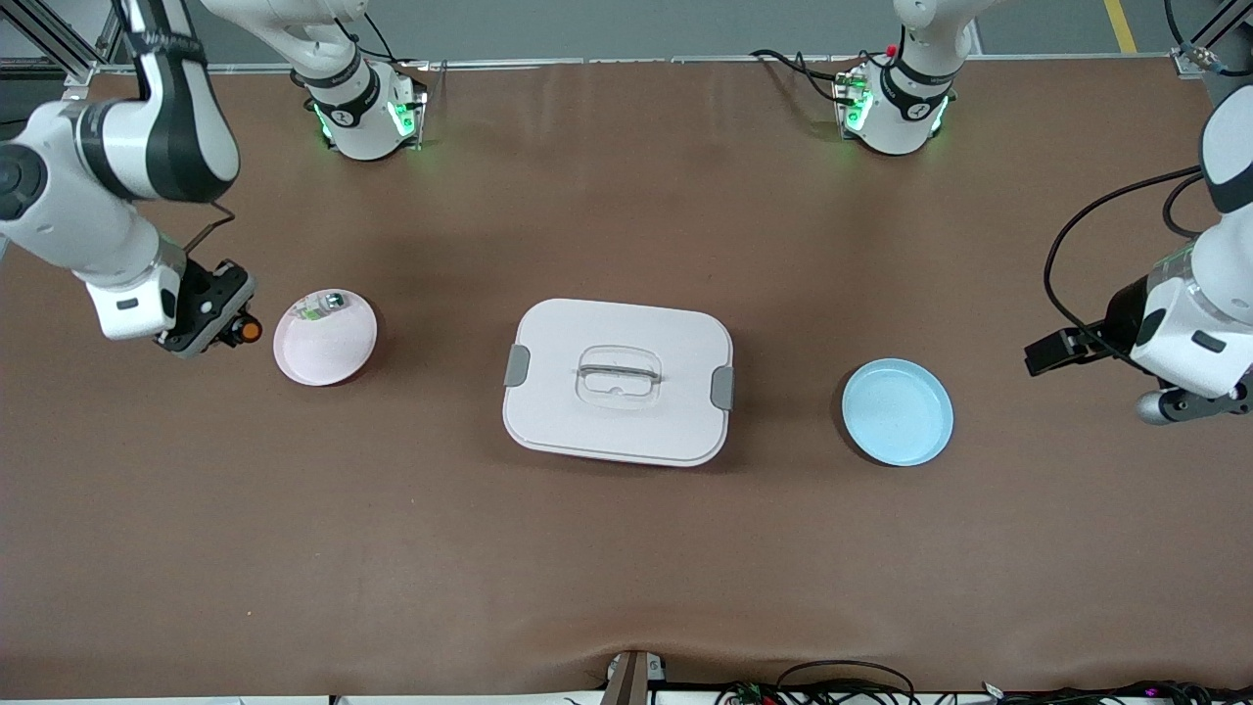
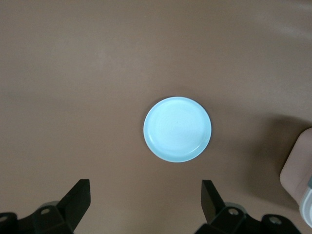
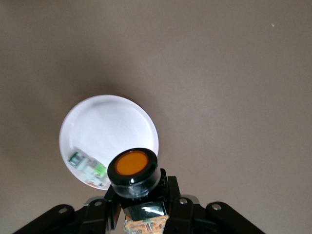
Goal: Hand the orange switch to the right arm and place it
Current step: 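Lower the switch with the right gripper onto the pink plate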
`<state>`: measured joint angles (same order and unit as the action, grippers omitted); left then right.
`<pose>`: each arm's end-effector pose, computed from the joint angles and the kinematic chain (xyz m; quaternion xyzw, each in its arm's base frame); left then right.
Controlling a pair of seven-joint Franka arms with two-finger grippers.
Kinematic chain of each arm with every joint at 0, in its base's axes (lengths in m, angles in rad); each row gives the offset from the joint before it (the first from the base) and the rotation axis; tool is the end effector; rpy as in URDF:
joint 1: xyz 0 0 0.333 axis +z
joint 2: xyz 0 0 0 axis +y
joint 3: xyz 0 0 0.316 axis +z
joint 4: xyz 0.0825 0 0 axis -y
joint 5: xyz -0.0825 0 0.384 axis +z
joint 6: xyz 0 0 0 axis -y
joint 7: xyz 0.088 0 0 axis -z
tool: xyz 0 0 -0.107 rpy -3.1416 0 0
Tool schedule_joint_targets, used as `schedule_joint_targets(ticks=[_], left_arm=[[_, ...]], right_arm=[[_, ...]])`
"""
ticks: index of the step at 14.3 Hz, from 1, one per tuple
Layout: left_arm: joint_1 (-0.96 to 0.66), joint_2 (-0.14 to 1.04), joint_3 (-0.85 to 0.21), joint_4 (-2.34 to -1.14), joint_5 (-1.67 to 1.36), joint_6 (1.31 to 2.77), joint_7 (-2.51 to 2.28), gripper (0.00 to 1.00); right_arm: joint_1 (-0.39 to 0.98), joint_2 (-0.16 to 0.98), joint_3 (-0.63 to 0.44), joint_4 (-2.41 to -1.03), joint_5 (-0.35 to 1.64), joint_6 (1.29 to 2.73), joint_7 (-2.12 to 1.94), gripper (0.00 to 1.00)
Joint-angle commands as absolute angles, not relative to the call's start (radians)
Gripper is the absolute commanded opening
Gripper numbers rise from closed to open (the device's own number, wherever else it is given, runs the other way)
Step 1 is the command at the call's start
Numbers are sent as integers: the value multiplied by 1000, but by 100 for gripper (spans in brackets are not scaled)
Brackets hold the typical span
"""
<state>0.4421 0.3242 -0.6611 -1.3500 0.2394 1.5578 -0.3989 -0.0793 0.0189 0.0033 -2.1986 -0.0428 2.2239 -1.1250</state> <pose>0.6324 -0.0496 0.5669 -0.9946 -0.0986 0.0180 0.0277 0.5317 -0.0418 0.3754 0.8589 0.5119 -0.0070 0.0158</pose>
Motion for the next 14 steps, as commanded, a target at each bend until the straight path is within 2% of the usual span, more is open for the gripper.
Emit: schedule_joint_targets(ticks=[1, 4, 6, 7, 10, 11, 14], left_arm=[[511, 293, -673, -1365, 227, 1499, -356, 100], [517, 281, -663, -1364, 210, 1497, -214, 100], [467, 252, -606, -1371, 212, 1496, -154, 100], [393, 245, -528, -1371, 209, 1496, -153, 100], [84, 200, -210, -1373, 126, 1494, -158, 100], [45, 187, -171, -1379, 121, 1488, -161, 100], [41, 146, -155, -1391, 118, 1483, -172, 100]], right_arm=[[-106, 90, 21, -2187, -58, 2252, -1180, 1], [-101, 168, 21, -2189, -83, 2255, -1181, 0], [-83, 181, 21, -2204, -136, 2275, -1177, 0], [-74, 183, 21, -2206, -171, 2278, -1172, 0], [-64, 238, 23, -2206, -212, 2286, -1166, 0], [-63, 247, 23, -2212, -212, 2299, -1163, 0], [-60, 261, 23, -2246, -212, 2358, -1157, 0]])
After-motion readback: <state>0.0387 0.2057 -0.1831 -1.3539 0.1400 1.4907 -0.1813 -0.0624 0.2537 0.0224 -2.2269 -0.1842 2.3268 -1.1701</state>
